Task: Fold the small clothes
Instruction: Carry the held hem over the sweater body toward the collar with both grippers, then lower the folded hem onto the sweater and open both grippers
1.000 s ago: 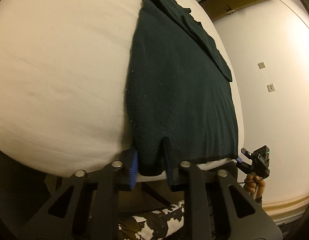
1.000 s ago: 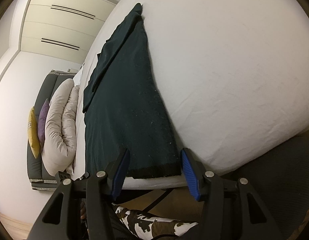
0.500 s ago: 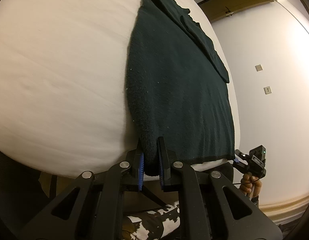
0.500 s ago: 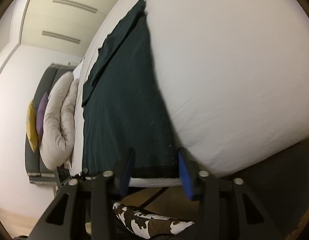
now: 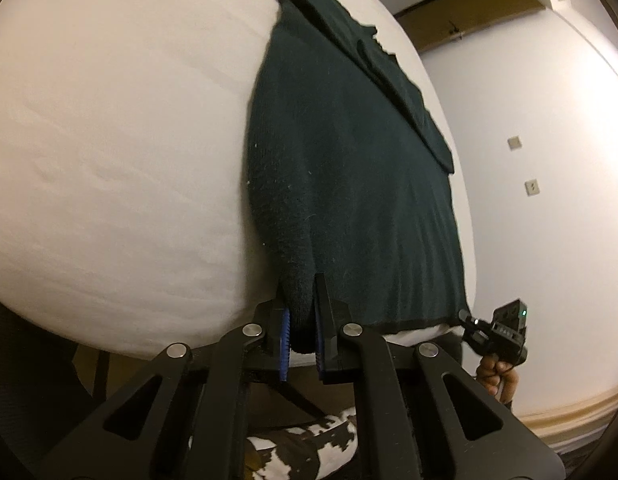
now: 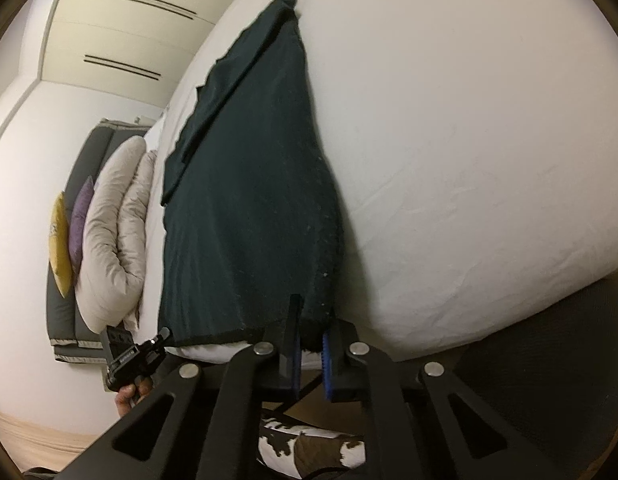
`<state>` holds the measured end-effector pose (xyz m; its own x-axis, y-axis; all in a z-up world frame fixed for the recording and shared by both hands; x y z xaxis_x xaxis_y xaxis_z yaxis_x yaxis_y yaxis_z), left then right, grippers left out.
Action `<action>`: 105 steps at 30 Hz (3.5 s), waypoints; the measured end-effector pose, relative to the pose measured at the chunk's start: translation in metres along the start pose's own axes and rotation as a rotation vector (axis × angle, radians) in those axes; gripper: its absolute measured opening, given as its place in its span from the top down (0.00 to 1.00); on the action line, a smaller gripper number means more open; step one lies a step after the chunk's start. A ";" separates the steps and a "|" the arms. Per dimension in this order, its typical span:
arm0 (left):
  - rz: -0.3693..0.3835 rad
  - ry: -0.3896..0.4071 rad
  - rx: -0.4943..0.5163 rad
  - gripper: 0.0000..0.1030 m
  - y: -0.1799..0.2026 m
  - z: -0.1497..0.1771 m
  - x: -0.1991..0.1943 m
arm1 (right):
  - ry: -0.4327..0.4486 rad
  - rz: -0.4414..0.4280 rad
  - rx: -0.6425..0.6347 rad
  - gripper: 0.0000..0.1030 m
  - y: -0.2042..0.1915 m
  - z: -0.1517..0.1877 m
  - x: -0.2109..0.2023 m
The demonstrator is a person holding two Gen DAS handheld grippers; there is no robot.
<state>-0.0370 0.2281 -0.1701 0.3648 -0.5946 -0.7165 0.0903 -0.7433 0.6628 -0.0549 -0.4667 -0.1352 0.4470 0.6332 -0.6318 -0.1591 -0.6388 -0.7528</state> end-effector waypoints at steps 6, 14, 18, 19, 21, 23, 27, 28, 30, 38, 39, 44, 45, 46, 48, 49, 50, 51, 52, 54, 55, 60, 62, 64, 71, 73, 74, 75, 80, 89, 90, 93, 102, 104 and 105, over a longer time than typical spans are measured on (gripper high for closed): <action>0.070 0.057 -0.041 0.93 0.001 -0.009 -0.017 | 0.053 -0.090 0.001 0.93 -0.012 -0.006 -0.016; 0.179 0.124 -0.065 0.93 0.020 -0.023 -0.043 | 0.115 -0.190 0.006 0.93 -0.027 -0.015 -0.031; 0.216 0.146 -0.082 0.93 0.022 -0.030 -0.055 | 0.139 -0.209 0.001 0.93 -0.035 -0.018 -0.036; 0.228 0.151 -0.092 0.93 0.022 -0.032 -0.059 | 0.144 -0.219 0.003 0.93 -0.038 -0.019 -0.037; 0.251 0.160 -0.104 0.93 0.022 -0.037 -0.064 | 0.152 -0.243 0.002 0.93 -0.043 -0.022 -0.040; 0.262 0.175 -0.106 0.93 0.024 -0.045 -0.070 | 0.157 -0.269 -0.007 0.93 -0.052 -0.026 -0.041; 0.303 0.207 -0.121 0.93 0.030 -0.063 -0.080 | 0.171 -0.317 -0.024 0.93 -0.072 -0.041 -0.042; 0.299 0.216 -0.113 0.93 0.033 -0.069 -0.082 | 0.174 -0.326 -0.027 0.93 -0.077 -0.046 -0.041; 0.296 0.225 -0.102 0.93 0.038 -0.079 -0.085 | 0.173 -0.331 -0.042 0.93 -0.087 -0.057 -0.038; 0.257 0.259 -0.029 0.93 0.071 -0.150 -0.081 | 0.182 -0.335 -0.063 0.93 -0.115 -0.126 -0.013; 0.246 0.261 -0.021 0.93 0.076 -0.164 -0.077 | 0.189 -0.335 -0.051 0.93 -0.116 -0.139 -0.009; 0.204 0.264 0.006 0.93 0.101 -0.233 -0.053 | 0.222 -0.336 0.000 0.93 -0.123 -0.204 0.011; 0.194 0.263 0.013 0.93 0.106 -0.245 -0.048 | 0.227 -0.329 0.008 0.93 -0.125 -0.219 0.018; 0.177 0.262 0.025 0.93 0.112 -0.262 -0.042 | 0.231 -0.320 0.013 0.93 -0.126 -0.231 0.024; 0.150 0.258 0.034 0.93 0.121 -0.294 -0.025 | 0.235 -0.303 0.027 0.93 -0.128 -0.259 0.039; 0.141 0.253 0.037 0.93 0.124 -0.306 -0.017 | 0.240 -0.290 0.038 0.93 -0.128 -0.275 0.048; 0.130 0.251 0.035 0.93 0.125 -0.319 -0.009 | 0.242 -0.283 0.046 0.93 -0.127 -0.288 0.056; 0.117 0.250 0.028 0.93 0.126 -0.333 0.000 | 0.245 -0.275 0.054 0.93 -0.127 -0.298 0.063; 0.102 0.245 0.017 0.93 0.125 -0.348 0.012 | 0.248 -0.263 0.063 0.93 -0.125 -0.311 0.071; 0.083 0.241 -0.002 0.93 0.120 -0.367 0.030 | 0.253 -0.232 0.075 0.93 -0.121 -0.332 0.086; 0.069 0.235 -0.018 0.93 0.116 -0.379 0.043 | 0.258 -0.214 0.081 0.93 -0.119 -0.340 0.092; 0.023 0.214 -0.056 0.93 0.096 -0.417 0.088 | 0.257 -0.131 0.128 0.93 -0.098 -0.379 0.127; -0.002 0.208 -0.055 0.93 0.091 -0.425 0.104 | 0.256 -0.110 0.132 0.93 -0.092 -0.391 0.141; -0.041 0.172 -0.060 0.93 0.085 -0.434 0.126 | 0.252 -0.081 0.142 0.91 -0.085 -0.398 0.153; -0.019 0.106 -0.122 0.81 0.059 -0.445 0.163 | 0.297 -0.062 0.151 0.44 -0.072 -0.403 0.170; -0.001 0.129 -0.127 0.64 0.058 -0.448 0.156 | 0.341 -0.095 0.143 0.27 -0.078 -0.404 0.159; 0.011 0.147 -0.135 0.41 0.058 -0.450 0.149 | 0.362 -0.098 0.150 0.22 -0.078 -0.405 0.155; 0.015 0.175 -0.146 0.32 0.059 -0.454 0.142 | 0.394 -0.092 0.166 0.20 -0.077 -0.405 0.147; 0.013 0.267 -0.130 0.24 0.070 -0.458 0.111 | 0.441 -0.073 0.180 0.17 -0.076 -0.400 0.128; -0.104 0.288 0.144 0.24 0.129 -0.408 0.120 | 0.272 -0.077 -0.143 0.27 -0.166 -0.344 0.170; -0.133 0.277 0.178 0.24 0.135 -0.402 0.129 | 0.233 -0.086 -0.173 0.27 -0.174 -0.337 0.183; -0.292 0.263 0.259 0.25 0.138 -0.393 0.158 | 0.153 -0.090 -0.211 0.28 -0.189 -0.321 0.217; -0.302 0.237 0.181 0.57 0.083 -0.392 0.158 | 0.298 -0.131 0.039 0.59 -0.103 -0.342 0.183; -0.349 0.276 0.181 0.57 0.085 -0.388 0.146 | 0.400 -0.103 0.066 0.51 -0.097 -0.337 0.148; -0.384 0.296 0.196 0.57 0.085 -0.384 0.140 | 0.448 -0.099 0.071 0.48 -0.097 -0.333 0.133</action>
<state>0.3779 0.1999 -0.1303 0.5882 -0.1769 -0.7891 0.1042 -0.9510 0.2909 0.3129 -0.4659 -0.0855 0.7968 0.4288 -0.4258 -0.1492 -0.5433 -0.8262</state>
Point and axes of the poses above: each gripper's, at about its wrist camera, not at the fingertips, and x roughly the way its jaws point, y to its right, z to its underside, the point moved 3 cm from there along x, roughly the way its jaws point, and after that the axes turned 5 degrees about -z, right-handed, at the moved point
